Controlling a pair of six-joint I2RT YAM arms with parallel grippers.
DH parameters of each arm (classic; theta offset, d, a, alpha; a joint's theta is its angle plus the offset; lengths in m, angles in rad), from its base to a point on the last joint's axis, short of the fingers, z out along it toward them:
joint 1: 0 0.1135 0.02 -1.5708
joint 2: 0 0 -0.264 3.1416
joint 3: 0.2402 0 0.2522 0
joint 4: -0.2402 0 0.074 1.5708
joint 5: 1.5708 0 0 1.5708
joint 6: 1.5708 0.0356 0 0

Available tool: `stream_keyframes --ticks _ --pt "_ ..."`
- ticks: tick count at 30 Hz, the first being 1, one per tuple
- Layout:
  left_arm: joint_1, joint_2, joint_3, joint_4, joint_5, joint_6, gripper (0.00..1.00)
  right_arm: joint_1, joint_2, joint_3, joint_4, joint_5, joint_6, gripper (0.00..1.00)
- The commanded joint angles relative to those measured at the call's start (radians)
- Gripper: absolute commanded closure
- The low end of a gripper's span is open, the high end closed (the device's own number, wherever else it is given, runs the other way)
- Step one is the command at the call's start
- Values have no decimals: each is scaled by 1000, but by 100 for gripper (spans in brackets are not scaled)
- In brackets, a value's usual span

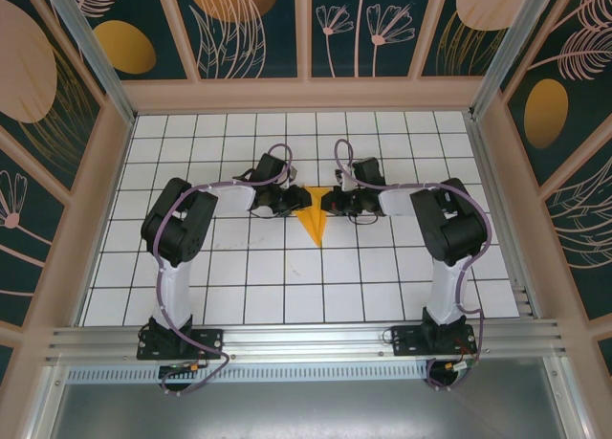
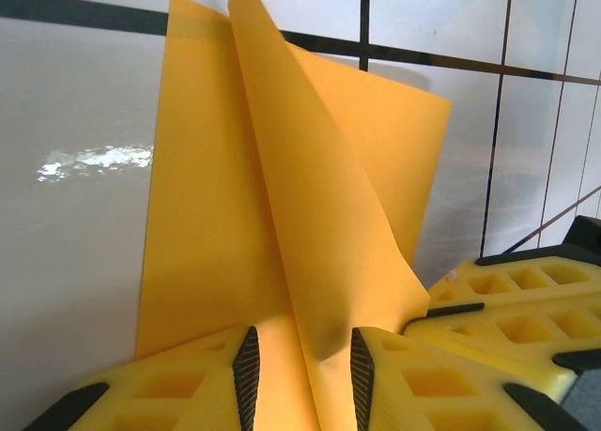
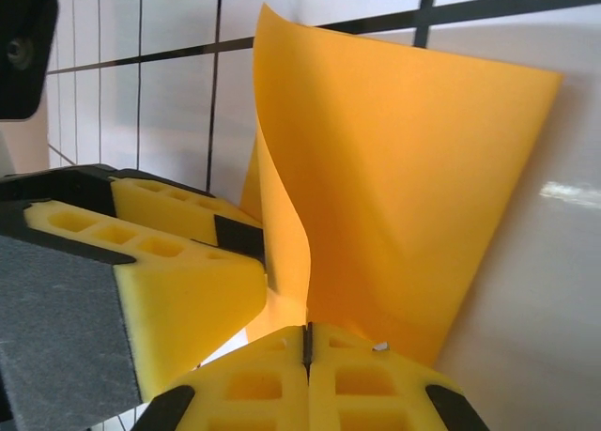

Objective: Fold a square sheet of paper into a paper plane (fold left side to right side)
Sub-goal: Fourth fold the wing at the center of the table.

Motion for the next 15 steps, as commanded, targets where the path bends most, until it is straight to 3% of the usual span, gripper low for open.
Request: stream_keyframes --ticks 1,15 --pt "-8 69 -44 -33 -95 31 65 -14 -37 -30 -21 30 -26 99" --pt "-9 67 -45 -35 -96 32 65 -22 -19 -23 -66 71 -52 99"
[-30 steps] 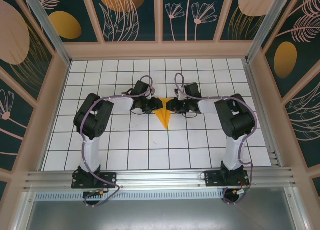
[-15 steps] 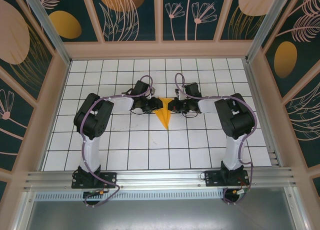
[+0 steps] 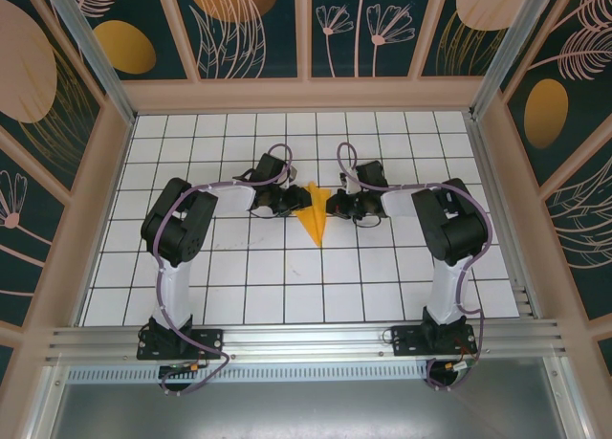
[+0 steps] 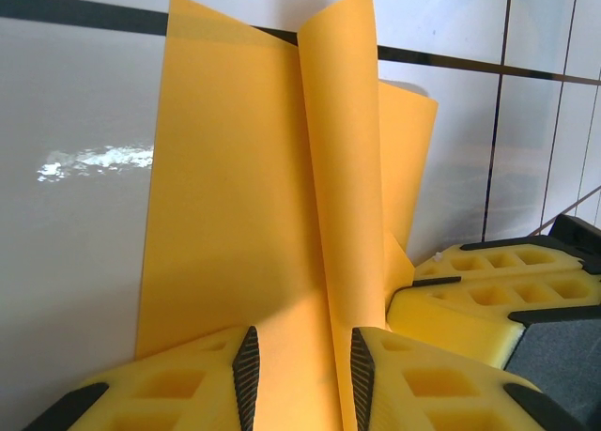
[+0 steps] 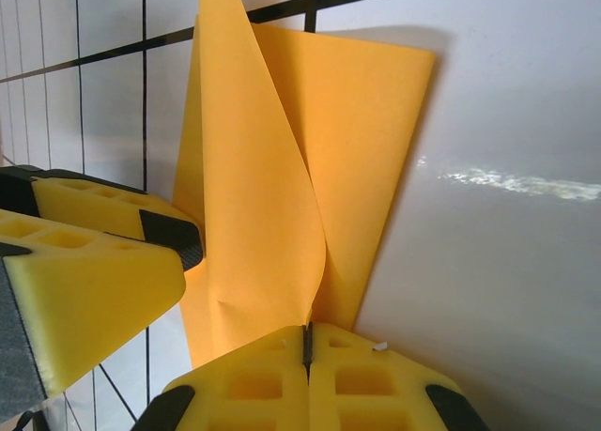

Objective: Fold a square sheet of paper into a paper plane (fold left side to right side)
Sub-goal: Fourth fold the wing at the center of the table.

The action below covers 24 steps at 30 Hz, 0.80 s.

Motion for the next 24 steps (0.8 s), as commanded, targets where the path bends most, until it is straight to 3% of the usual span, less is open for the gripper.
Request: stream_keyframes --ticks 1,9,20,24 --pt "-8 66 -45 -35 -96 32 65 -6 -12 3 -48 26 -31 99" --pt "-8 47 -45 -32 -88 30 64 3 5 7 -93 65 -46 99" --pt "-8 -131 16 -122 -93 66 55 14 37 -5 -140 112 -48 99" --pt "-8 -163 18 -99 -68 61 60 15 37 -4 -141 115 -50 99"
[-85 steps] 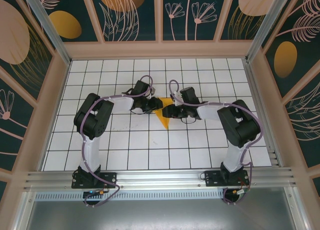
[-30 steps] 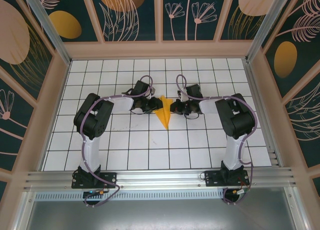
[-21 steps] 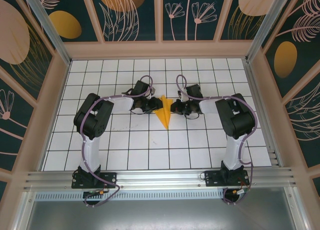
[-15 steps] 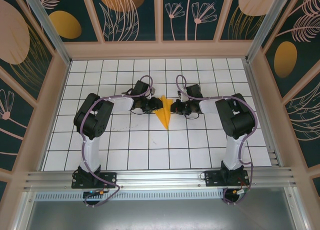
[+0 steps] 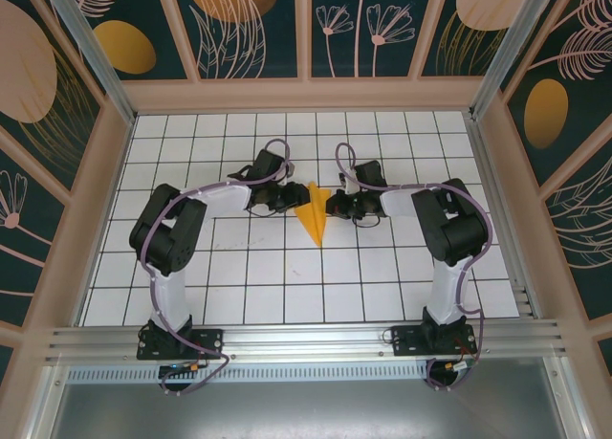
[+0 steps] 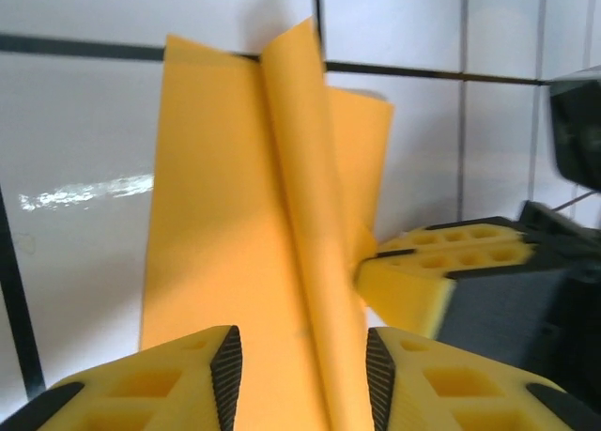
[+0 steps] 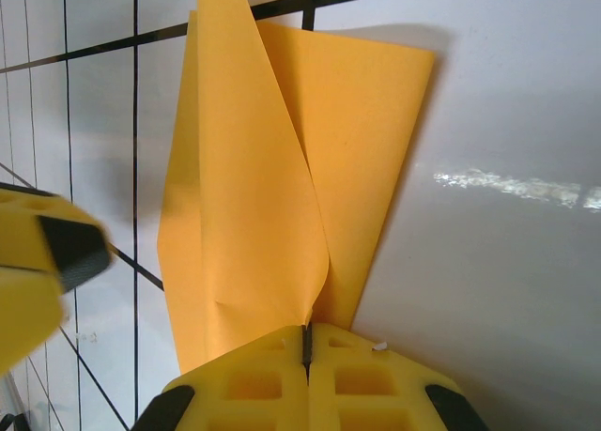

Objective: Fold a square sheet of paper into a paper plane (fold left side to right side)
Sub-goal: Fourth fold the wing at the center of the table.

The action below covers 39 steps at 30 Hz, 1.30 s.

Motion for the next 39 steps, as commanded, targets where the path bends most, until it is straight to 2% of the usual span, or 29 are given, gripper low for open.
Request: stream_keyframes --ticks 1,4,13,20,32,35,39 --pt "1 -35 27 4 42 13 62 7 38 -13 -113 84 -27 99" --pt "-5 6 32 64 108 -11 68 10 36 -11 -114 88 -27 99" --pt "-13 141 116 127 198 -38 69 14 36 -8 -125 96 -31 99" --pt "-13 199 143 104 159 -35 68 18 35 -3 -135 108 -37 99" --pt "-13 233 84 88 101 -26 69 17 13 -1 -131 114 -44 98" --pt "-13 238 56 95 93 -26 69 15 -9 5 -108 96 -43 96" --pt "-12 238 19 94 69 -25 69 6 -63 31 -93 75 -45 81"
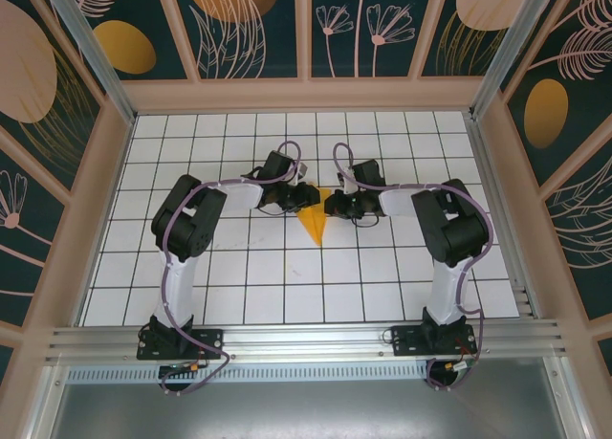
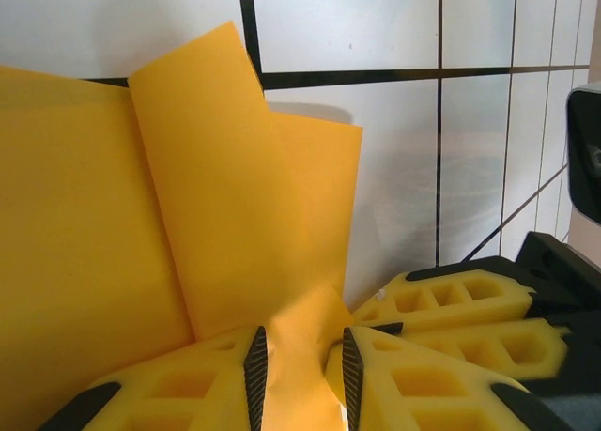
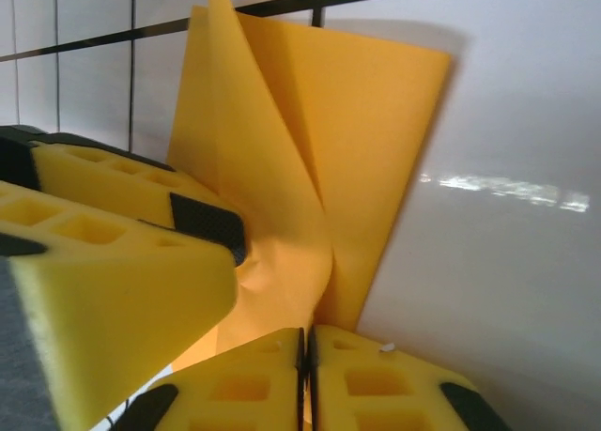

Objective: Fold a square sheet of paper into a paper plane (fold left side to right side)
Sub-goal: Fourth fold the wing at the center of the table.

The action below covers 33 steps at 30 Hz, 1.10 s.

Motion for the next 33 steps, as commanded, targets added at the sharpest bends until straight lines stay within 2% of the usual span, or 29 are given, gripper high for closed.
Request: stream_keyframes --ticks 1,7,10,12,16,20,33 --pt "-6 43 -69 -51 -75 4 69 -11 -65 26 -62 43 -24 77" --pt "-15 51 -70 -86 -121 20 69 -19 -175 34 -109 84 -46 62" --pt "-18 54 -67 -90 -128 19 69 -12 -233 -8 -109 76 -37 62" --pt "-20 55 -60 -107 -143 26 69 2 -269 -51 -81 48 -15 64" --pt "-24 62 -45 -140 -168 36 69 47 -329 -154 32 -21 74 76" --pt "-29 67 -35 -161 -186 43 69 99 -332 -221 129 -43 147 85" --pt "-32 65 -22 -176 -191 50 69 183 -173 -141 79 3 128 88"
